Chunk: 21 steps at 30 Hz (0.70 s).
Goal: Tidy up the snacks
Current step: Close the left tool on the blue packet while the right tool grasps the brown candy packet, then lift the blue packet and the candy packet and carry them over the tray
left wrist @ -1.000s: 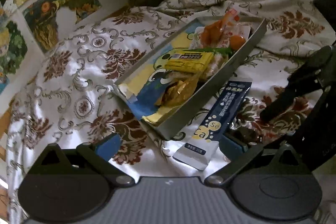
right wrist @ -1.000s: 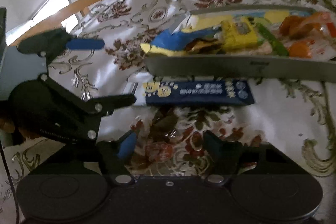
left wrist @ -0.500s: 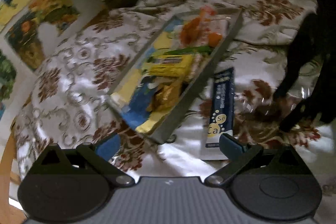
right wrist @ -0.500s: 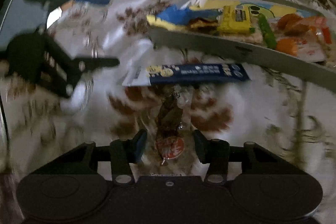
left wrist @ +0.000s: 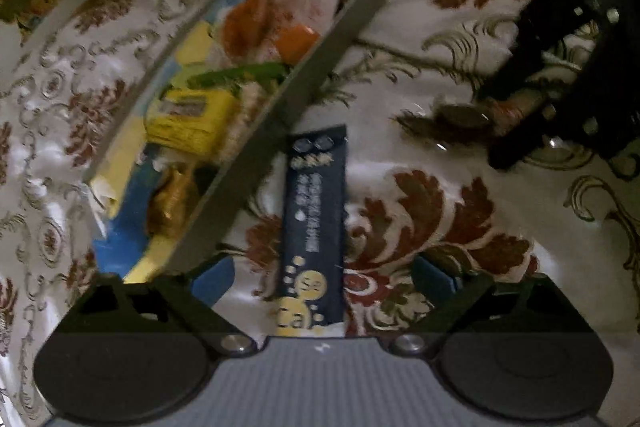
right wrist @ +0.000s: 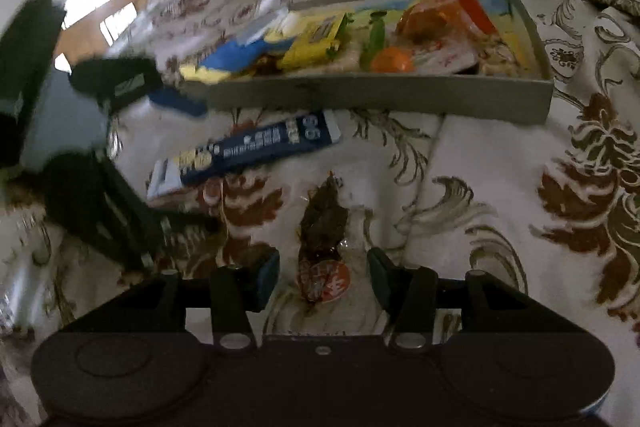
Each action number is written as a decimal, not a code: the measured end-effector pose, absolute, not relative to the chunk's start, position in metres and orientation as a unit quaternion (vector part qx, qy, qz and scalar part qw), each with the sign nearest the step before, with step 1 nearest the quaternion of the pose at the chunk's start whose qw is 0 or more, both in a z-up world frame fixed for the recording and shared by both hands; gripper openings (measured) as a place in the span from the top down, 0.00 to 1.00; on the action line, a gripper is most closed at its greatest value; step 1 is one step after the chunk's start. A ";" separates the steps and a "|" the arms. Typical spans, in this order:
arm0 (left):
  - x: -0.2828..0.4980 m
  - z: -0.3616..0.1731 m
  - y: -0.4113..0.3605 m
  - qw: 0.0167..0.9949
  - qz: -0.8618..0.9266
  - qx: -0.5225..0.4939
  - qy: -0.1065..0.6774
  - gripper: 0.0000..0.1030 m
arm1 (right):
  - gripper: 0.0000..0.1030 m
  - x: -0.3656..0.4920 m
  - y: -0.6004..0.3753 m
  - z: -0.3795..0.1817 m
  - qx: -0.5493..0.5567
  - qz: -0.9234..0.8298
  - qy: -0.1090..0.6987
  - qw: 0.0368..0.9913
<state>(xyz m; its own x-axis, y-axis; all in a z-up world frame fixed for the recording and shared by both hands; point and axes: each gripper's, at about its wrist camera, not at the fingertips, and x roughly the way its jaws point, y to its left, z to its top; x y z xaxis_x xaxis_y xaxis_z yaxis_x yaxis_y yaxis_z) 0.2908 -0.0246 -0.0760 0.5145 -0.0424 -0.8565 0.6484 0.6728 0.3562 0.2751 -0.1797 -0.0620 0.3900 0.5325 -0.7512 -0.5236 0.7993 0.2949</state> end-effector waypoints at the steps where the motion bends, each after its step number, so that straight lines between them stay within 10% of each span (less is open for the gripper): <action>1: 0.290 -0.078 -0.024 0.801 -0.213 0.338 0.446 0.08 | 0.45 0.277 -0.180 -0.061 0.013 0.319 0.447 0.836; 13: 0.287 -0.066 -0.028 0.801 -0.164 0.300 0.492 0.64 | 0.52 0.266 -0.175 -0.066 -0.007 0.308 0.446 0.840; 21: 0.275 -0.053 -0.028 0.805 -0.132 0.271 0.510 0.67 | 0.54 0.249 -0.176 -0.053 -0.043 0.321 0.401 0.857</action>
<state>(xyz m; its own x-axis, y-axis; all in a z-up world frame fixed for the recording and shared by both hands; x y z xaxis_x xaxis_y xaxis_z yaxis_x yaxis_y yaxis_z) 0.2753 -0.0276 -0.0534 0.4445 0.0637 -0.8935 0.4894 0.8182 0.3018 0.2486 -0.1755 -0.0527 0.4713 0.5158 -0.7154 -0.5851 0.7898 0.1839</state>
